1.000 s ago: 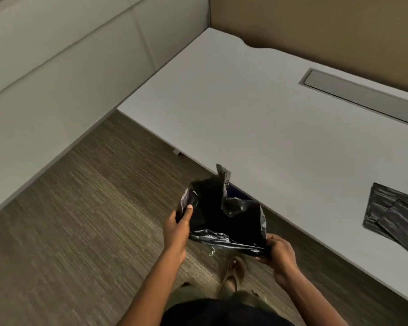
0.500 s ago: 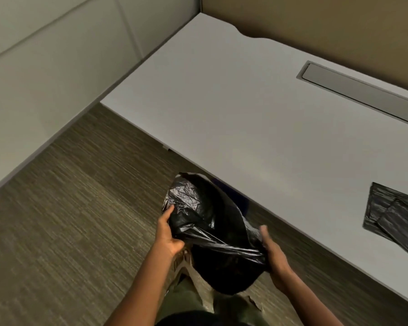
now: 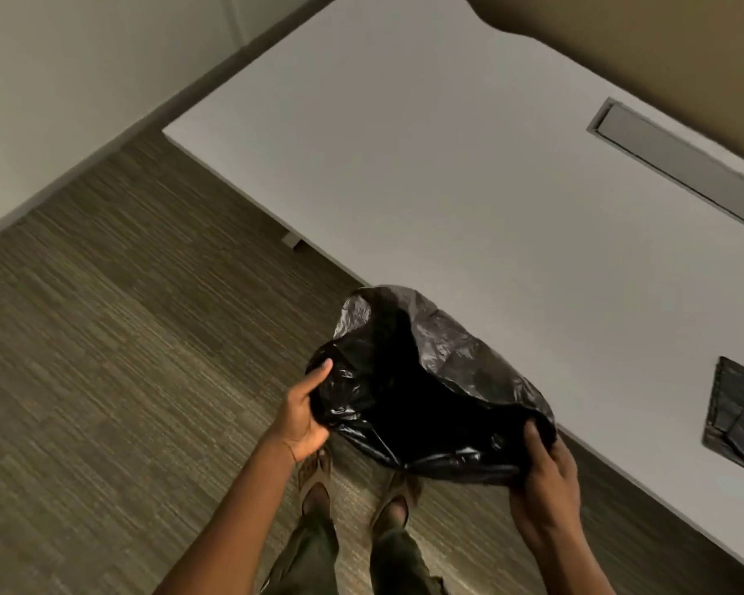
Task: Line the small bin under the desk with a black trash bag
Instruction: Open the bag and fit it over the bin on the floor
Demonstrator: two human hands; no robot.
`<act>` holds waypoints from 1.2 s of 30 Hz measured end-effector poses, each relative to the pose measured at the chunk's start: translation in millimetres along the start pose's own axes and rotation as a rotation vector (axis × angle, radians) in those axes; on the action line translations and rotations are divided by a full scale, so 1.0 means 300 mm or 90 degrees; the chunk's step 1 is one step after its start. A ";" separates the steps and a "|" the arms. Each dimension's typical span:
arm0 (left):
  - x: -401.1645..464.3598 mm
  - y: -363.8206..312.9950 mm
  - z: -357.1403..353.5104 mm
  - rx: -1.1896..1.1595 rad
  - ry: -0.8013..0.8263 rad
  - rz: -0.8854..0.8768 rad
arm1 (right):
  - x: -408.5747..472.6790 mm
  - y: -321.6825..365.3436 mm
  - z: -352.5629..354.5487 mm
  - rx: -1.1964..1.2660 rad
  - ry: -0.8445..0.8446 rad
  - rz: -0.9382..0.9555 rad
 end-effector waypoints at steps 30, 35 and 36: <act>0.835 0.223 0.775 0.214 -0.407 -0.041 | 0.916 -0.859 0.165 -0.103 -0.236 -0.293; 0.899 0.206 0.727 0.345 -0.339 -0.086 | 0.974 -0.659 0.111 -0.591 -0.220 0.093; 0.908 0.206 0.710 0.356 -0.338 -0.107 | 0.959 -0.606 0.065 -0.643 -0.210 0.216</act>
Point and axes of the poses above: each hand's wrist, its own x-axis towards the middle knuckle, its own z-axis out of the back of the hand, y = z × x, the point moved 9 cm from there along x, towards the middle knuckle, and after that the axes turned 5 degrees about -x, right-handed, at the moved point
